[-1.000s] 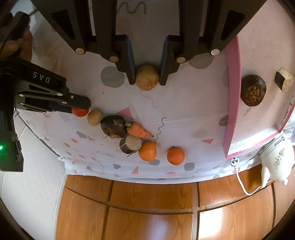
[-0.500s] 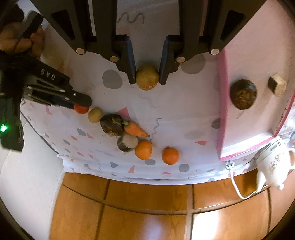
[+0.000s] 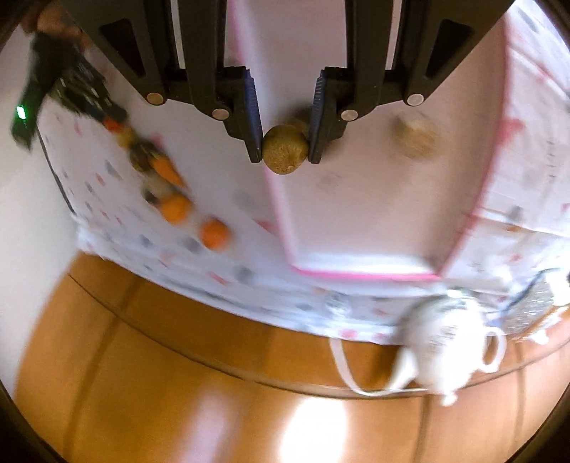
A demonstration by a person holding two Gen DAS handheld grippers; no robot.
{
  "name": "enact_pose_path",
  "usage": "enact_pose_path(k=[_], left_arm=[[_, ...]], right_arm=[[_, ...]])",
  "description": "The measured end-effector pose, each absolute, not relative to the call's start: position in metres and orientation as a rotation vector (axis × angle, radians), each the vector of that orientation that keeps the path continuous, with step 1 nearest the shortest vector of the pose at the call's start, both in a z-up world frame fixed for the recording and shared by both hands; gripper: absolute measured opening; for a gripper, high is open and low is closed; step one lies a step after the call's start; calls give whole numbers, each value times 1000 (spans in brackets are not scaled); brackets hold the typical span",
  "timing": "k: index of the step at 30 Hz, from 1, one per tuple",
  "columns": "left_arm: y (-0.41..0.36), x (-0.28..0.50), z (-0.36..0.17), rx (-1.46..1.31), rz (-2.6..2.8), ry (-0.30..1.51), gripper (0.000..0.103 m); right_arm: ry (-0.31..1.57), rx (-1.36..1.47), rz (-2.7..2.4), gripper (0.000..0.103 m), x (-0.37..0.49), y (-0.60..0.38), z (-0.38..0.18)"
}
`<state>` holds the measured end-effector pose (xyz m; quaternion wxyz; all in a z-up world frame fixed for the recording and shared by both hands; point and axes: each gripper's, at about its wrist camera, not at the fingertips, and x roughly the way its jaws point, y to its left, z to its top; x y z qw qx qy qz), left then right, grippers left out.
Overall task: Organize fruits
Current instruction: 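Lower the potato into the pink tray and open the left tool, then lower the tomato into the pink tray and open the right tool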
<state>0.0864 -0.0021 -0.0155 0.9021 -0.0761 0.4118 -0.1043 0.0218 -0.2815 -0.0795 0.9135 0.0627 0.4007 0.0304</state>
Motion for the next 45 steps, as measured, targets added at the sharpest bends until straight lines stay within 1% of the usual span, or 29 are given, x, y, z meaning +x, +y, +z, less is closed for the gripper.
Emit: enact_pose_path(k=[4, 5, 6, 7, 8, 9, 25, 32, 37, 45], left_arm=[[28, 120, -11, -155, -124, 845, 25], [32, 126, -11, -151, -117, 841, 29], [36, 131, -12, -149, -103, 845, 39], [40, 136, -12, -155, -69, 855, 45], [46, 139, -12, -183, -53, 858, 55], [49, 138, -12, -205, -53, 856, 59], [59, 68, -10, -239, 51, 806, 59], [60, 53, -14, -196, 60, 796, 59], [67, 45, -15, -195, 69, 793, 59], [78, 37, -15, -204, 91, 785, 59]], right_arm=[[826, 126, 62, 30, 22, -281, -79], [828, 123, 61, 30, 22, -281, -79], [828, 120, 59, 30, 22, -281, -79], [828, 120, 58, 30, 22, -281, -79], [828, 121, 58, 30, 22, -281, -80], [828, 121, 57, 30, 22, -281, -79], [837, 82, 37, 30, 23, -275, -78], [868, 51, 51, 29, 21, -267, -74], [891, 37, 117, 29, 17, -249, -68], [861, 1, 301, 29, 19, -190, -44]])
